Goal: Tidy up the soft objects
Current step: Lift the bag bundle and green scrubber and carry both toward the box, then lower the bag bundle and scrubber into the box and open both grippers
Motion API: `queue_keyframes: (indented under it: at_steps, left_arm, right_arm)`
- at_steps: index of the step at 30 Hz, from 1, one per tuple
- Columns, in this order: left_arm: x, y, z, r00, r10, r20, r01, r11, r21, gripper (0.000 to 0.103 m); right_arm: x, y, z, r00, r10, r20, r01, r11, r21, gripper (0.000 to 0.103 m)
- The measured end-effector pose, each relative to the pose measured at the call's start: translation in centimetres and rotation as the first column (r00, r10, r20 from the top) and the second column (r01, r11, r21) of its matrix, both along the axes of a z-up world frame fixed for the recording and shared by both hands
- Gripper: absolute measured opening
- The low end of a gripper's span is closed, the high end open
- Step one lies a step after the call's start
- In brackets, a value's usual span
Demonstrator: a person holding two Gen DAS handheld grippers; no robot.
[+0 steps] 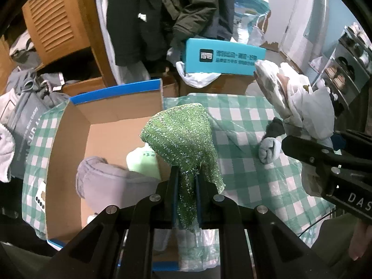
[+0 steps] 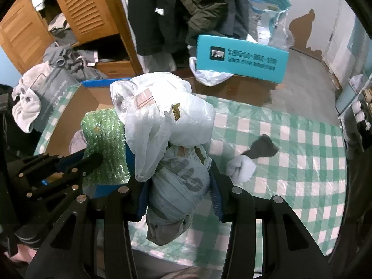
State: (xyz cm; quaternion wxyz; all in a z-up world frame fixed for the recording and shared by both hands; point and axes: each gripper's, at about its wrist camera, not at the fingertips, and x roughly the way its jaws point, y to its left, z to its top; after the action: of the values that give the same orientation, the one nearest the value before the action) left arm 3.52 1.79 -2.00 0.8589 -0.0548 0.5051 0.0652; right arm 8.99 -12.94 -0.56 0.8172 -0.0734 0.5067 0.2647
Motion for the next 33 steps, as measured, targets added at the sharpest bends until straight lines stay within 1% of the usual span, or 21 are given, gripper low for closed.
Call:
queue_keyframes:
  at_steps: [9,22,33]
  left_arm:
    - [-1.2,2.7,0.6,0.999,0.036,0.018,-0.035,0.999,-0.030,0.012]
    - [-2.6,7.4,-0.2,0.993,0.119,0.001,-0.118,0.990,-0.074,0.012]
    - [-3.4,10.9,-0.6,0.981,0.193,-0.011,-0.193,0.979,-0.068,0.012]
  right_arm:
    - [-0.3,3.2,0.1,0.999,0.048,-0.010,-0.048,0.999,0.007,0.043]
    - [-0.8,7.9,-0.5,0.993,0.109,-0.047,-0.108,0.994,0.013,0.043]
    - [-1.2,12.2,-1.6,0.984,0.150,-0.093,-0.148,0.989,0.029,0.043]
